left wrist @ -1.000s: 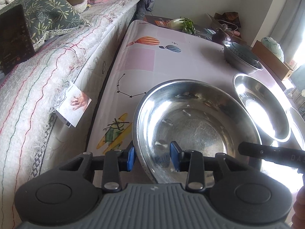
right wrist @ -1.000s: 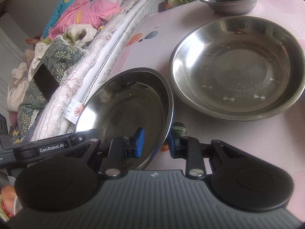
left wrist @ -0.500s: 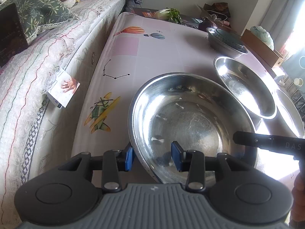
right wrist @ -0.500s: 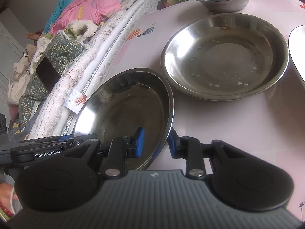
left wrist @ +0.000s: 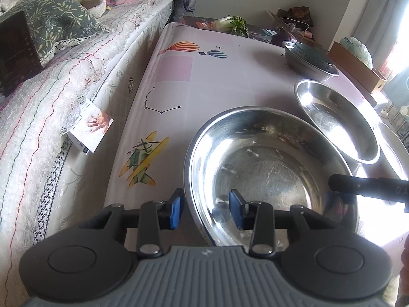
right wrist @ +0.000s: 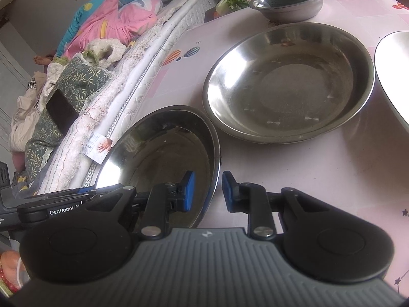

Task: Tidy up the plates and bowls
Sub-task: 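Lift the steel basin off the table with both tools, then carry the steel basin with both tools toward the other steel plate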

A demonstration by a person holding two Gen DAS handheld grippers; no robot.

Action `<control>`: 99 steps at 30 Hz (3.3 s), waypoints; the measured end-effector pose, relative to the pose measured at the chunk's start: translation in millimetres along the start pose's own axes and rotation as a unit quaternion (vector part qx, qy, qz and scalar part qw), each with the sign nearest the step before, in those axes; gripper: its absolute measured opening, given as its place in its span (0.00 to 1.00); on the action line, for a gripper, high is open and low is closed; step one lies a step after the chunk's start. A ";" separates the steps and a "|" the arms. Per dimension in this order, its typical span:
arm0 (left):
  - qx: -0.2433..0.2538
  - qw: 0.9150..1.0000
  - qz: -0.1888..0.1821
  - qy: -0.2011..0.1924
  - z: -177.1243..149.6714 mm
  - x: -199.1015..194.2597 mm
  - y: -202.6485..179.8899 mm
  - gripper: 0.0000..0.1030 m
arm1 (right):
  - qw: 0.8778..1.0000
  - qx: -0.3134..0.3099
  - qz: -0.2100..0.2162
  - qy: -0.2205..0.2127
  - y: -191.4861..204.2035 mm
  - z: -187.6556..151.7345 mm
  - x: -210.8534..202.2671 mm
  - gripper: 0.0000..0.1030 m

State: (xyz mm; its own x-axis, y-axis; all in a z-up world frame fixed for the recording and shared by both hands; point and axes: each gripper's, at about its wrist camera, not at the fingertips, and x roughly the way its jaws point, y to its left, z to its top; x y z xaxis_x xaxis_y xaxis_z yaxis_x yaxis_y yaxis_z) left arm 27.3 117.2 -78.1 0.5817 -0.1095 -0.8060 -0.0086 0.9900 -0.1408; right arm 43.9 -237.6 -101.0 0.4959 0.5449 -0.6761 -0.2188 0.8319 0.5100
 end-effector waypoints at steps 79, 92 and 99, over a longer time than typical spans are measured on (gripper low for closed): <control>0.003 1.000 0.016 0.021 3.4 3.1 -12.9 0.30 | 1.000 -0.001 -0.003 -0.006 -3.0 -7.1 1.0 0.11; -0.001 1.000 0.014 0.022 4.1 2.0 -12.0 0.29 | 1.000 -0.005 0.001 -0.009 -3.7 -5.6 -0.8 0.11; -0.003 1.000 0.014 0.019 3.2 -1.7 -11.7 0.29 | 1.000 -0.009 0.002 -0.012 -2.8 -5.4 -2.4 0.11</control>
State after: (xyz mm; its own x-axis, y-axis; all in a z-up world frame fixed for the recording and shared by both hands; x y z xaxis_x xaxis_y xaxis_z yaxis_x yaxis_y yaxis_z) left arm 29.1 106.0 -73.3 0.5493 -0.0862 -0.8312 -0.0294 0.9921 -0.1223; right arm 38.8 -240.6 -103.7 0.5143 0.5458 -0.6615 -0.2362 0.8316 0.5026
